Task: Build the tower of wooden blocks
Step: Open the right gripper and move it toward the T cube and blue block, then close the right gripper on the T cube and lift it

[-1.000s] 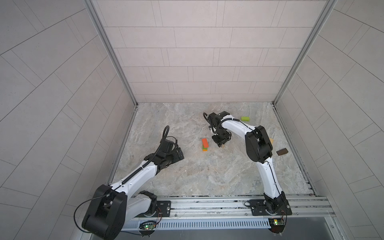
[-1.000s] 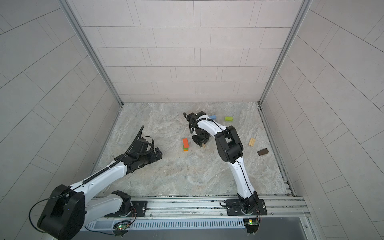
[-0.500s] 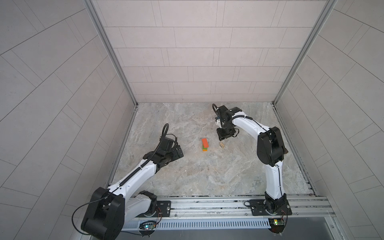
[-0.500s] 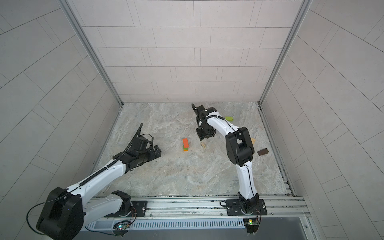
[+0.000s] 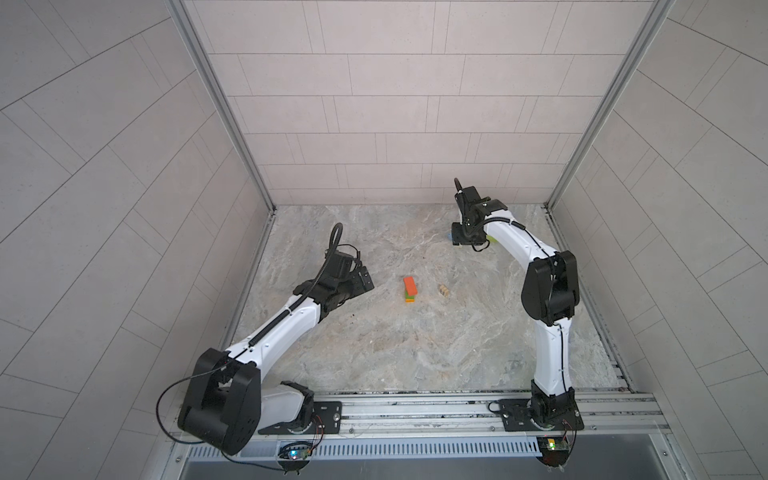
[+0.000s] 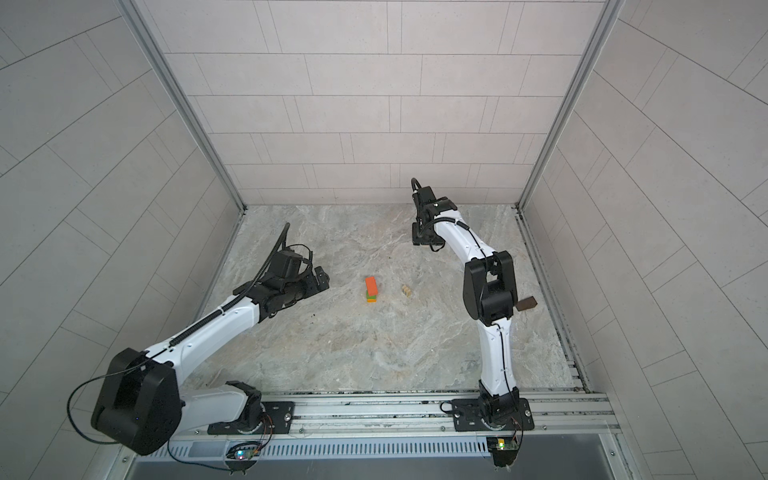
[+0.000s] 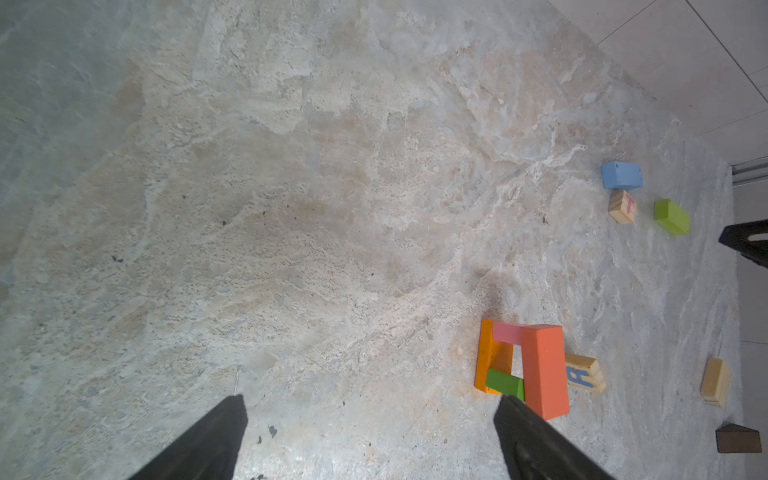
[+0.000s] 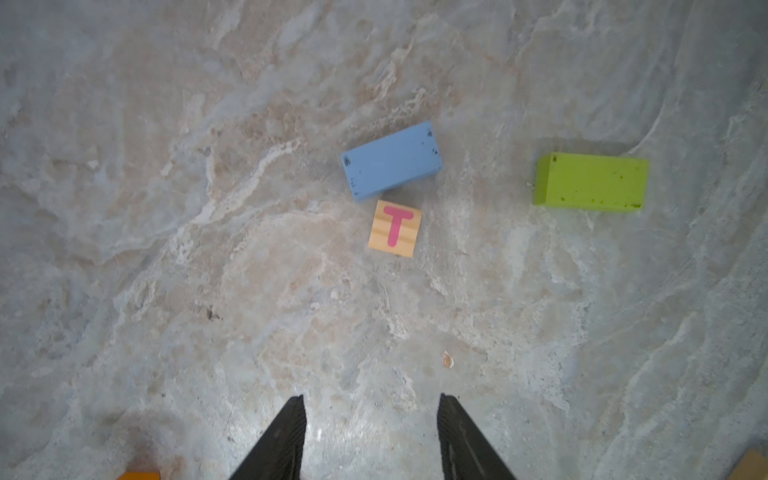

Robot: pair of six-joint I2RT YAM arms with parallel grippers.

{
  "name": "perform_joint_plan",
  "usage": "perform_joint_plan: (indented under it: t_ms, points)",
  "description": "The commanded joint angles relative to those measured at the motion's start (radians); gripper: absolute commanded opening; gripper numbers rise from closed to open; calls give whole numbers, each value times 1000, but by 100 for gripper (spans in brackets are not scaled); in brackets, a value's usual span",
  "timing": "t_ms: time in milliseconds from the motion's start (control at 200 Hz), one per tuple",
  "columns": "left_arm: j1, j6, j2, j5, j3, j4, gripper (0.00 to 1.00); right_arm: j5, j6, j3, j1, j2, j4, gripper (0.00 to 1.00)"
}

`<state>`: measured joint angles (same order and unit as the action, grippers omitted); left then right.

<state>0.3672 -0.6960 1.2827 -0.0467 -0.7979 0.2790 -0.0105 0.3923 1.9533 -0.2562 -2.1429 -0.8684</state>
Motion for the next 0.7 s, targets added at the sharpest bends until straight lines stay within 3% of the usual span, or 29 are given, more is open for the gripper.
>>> perform_joint_plan:
  t_ms: [0,375,696]
  points:
    - [4,23,27,22,-21,-21,100,38,36,74,29,-87,3,49]
    - [4,32,80,12,14,-88,100,71,50,227,34,-261,12,48]
    - [4,32,100,0,30,-113,100,81,34,244,38,-312,32,47]
